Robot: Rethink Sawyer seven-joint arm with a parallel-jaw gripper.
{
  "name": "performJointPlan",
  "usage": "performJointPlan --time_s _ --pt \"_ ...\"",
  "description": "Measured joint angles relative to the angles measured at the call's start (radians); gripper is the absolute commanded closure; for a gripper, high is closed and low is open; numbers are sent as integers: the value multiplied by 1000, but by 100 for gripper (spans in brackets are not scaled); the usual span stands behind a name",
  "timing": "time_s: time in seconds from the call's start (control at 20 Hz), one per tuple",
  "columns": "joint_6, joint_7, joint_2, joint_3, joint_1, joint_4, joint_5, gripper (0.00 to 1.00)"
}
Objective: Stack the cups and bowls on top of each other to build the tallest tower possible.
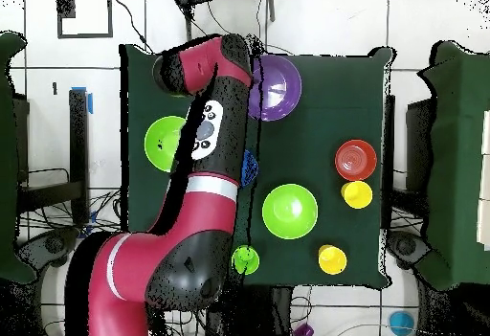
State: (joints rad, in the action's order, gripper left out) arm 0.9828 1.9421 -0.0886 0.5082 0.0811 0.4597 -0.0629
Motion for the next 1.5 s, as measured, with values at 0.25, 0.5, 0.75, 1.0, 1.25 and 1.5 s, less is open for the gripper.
performJointPlan --time_s 0.25,0.5,0.75,1.0,1.25,1.5 --pt "0 0 78 -18 0 90 26 0" --pt "1 0 153 -29 0 167 49 0" --pt "1 0 224 -35 0 219 54 0" --pt "1 0 259 -35 0 230 54 0" --pt "1 0 274 -35 1 230 54 0" --pt "6 0 278 -27 9 230 54 0"
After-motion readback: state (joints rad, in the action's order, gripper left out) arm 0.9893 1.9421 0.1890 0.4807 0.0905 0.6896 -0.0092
